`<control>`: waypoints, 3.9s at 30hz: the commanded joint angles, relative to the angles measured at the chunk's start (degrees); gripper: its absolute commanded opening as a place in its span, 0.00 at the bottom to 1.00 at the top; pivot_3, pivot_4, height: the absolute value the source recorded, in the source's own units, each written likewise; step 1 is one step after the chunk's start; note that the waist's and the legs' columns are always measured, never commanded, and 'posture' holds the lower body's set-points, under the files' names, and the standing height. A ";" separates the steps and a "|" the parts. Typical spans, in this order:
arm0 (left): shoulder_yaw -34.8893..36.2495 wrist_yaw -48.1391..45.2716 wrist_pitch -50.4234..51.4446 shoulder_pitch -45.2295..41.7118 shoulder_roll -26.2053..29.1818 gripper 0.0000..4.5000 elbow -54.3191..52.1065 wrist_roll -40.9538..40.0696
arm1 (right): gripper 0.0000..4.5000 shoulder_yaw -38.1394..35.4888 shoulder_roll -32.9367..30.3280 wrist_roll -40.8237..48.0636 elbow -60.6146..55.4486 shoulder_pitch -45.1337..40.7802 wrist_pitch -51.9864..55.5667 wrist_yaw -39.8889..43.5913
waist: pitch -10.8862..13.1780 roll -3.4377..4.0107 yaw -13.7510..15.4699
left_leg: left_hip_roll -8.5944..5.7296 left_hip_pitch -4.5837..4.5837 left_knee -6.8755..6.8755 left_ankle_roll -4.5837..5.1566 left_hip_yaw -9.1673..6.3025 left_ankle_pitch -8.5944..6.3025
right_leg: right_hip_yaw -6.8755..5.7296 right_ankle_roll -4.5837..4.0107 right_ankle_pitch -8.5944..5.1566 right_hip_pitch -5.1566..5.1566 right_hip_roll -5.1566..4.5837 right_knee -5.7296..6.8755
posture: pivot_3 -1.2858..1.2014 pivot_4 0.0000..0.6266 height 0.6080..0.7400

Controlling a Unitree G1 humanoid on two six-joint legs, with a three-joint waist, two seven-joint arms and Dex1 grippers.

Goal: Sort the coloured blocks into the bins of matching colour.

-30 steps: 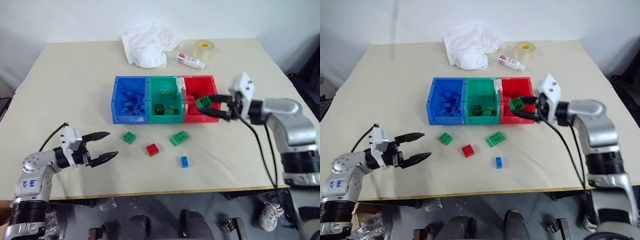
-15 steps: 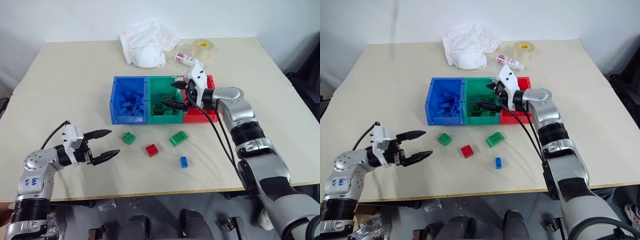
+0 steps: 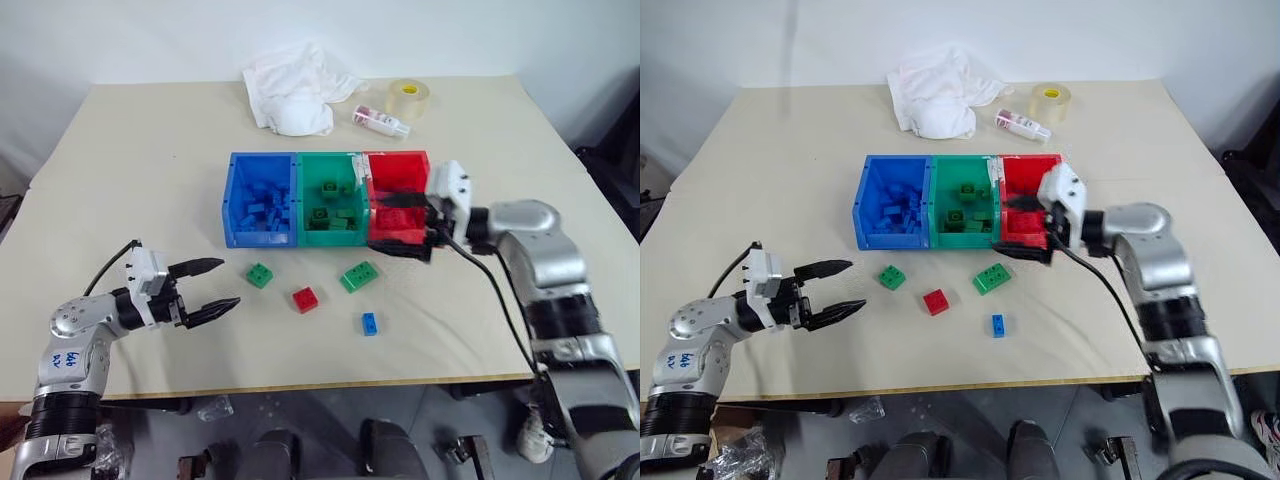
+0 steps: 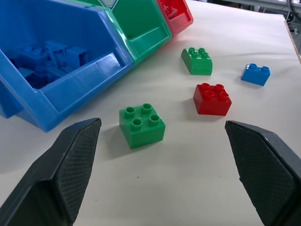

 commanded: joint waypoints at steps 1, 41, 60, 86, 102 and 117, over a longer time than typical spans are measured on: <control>0.94 -1.14 -1.36 -0.47 0.84 1.00 0.97 0.04 | 0.99 -7.42 -7.25 5.19 -12.11 11.26 5.60 1.91 | 0.00 0.00 0.54 | 0.00 0.00 -0.01 0.01 0.03 -0.01 | 0.01 0.00 0.00 0.01 0.00 -0.03 | 0.52 0.24 1.00; 1.81 0.73 0.64 7.60 -1.90 1.00 -10.07 -2.75 | 0.41 17.09 1.27 -6.87 -5.33 7.33 -2.31 1.65 | 0.00 -0.02 0.98 | 0.07 0.04 0.03 0.03 0.12 0.00 | 0.01 0.02 0.01 0.16 0.03 -0.37 | 0.52 0.24 1.00; 0.24 0.78 -1.05 2.70 -3.46 1.00 -5.73 -1.52 | 0.33 13.91 29.66 -12.25 25.51 -28.63 -11.35 -19.38 | 0.00 -0.01 -1.02 | -0.01 0.06 -0.02 -0.01 -0.01 0.00 | -0.04 -0.04 0.03 -0.05 0.02 0.12 | 0.52 0.24 1.00; 1.87 -1.08 -2.59 1.76 -0.98 1.00 -1.23 -1.07 | 0.99 4.23 8.88 -1.59 0.52 -3.69 -9.07 -1.22 | 0.04 0.06 -1.09 | -0.07 0.01 -0.03 -0.03 -0.39 -0.01 | -0.02 -0.05 0.03 0.00 0.02 0.16 | 0.52 0.24 1.00; 1.74 -2.39 -3.93 -0.67 -0.09 1.00 1.88 -0.48 | 0.99 -12.04 -12.73 5.62 -12.14 21.79 1.29 0.26 | 0.04 0.06 0.97 | 0.13 0.07 0.01 0.01 0.23 -0.01 | 0.12 -0.03 0.04 0.16 0.05 -0.37 | 0.52 0.24 1.00; 1.99 0.54 -2.79 1.60 -1.57 1.00 -3.28 -1.20 | 0.99 11.27 2.21 -6.85 13.93 -2.19 -10.12 5.28 | 0.04 0.06 0.77 | 0.08 0.04 0.02 0.01 0.17 -0.01 | 0.09 -0.03 0.04 0.12 0.04 -0.35 | 0.52 0.24 1.00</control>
